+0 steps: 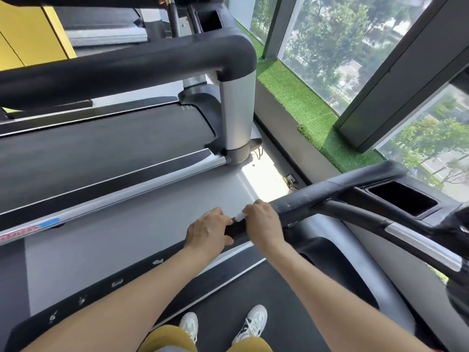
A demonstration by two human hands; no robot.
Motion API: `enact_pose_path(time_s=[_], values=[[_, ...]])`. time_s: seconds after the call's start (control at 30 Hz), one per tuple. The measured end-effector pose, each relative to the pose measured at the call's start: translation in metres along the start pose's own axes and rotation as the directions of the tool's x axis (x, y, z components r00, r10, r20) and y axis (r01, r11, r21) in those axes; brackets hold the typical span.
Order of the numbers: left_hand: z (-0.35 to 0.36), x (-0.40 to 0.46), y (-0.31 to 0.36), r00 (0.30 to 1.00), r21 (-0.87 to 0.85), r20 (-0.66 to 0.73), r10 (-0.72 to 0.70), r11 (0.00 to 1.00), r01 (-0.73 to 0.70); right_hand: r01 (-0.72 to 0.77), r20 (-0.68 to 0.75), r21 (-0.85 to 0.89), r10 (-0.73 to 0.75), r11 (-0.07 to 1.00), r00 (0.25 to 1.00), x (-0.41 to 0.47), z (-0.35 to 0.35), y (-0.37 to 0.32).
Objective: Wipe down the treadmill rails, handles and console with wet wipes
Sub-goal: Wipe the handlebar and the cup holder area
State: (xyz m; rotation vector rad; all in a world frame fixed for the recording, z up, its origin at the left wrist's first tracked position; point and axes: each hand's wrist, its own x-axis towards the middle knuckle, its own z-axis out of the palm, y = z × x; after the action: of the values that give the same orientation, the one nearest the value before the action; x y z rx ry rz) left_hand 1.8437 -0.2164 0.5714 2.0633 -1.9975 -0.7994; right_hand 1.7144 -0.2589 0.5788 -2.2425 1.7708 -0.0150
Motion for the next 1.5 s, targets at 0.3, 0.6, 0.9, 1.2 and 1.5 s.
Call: enact_pose_path(time_s=[0.3, 0.6, 0.9, 1.2, 1.5], values=[[-0.002, -0.002, 0.001, 1.000, 0.007, -0.003, 0.016, 1.000, -0.016, -0.129, -0.060, -0.013, 0.128, 0.992, 0.990, 0.020, -0.011, 0.019], [-0.001, -0.002, 0.000, 1.000, 0.024, 0.010, 0.027, 0.999, -0.027, -0.172, -0.103, -0.025, 0.169, 0.985, 0.980, 0.030, -0.016, 0.042], [-0.004, 0.002, 0.001, 0.999, 0.085, 0.039, 0.032, 0.996, -0.035, -0.060, 0.015, 0.149, 0.058, 0.987, 0.998, 0.004, 0.007, 0.001], [-0.007, 0.040, 0.046, 0.997, 0.006, -0.009, 0.079, 0.997, -0.079, -0.280, -0.276, 0.333, 0.377, 0.900, 0.884, 0.022, -0.055, 0.111], [0.012, 0.065, 0.075, 0.998, -0.035, -0.048, 0.034, 0.999, -0.035, -0.394, -0.285, 0.206, 0.440, 0.896, 0.852, 0.068, -0.068, 0.175]])
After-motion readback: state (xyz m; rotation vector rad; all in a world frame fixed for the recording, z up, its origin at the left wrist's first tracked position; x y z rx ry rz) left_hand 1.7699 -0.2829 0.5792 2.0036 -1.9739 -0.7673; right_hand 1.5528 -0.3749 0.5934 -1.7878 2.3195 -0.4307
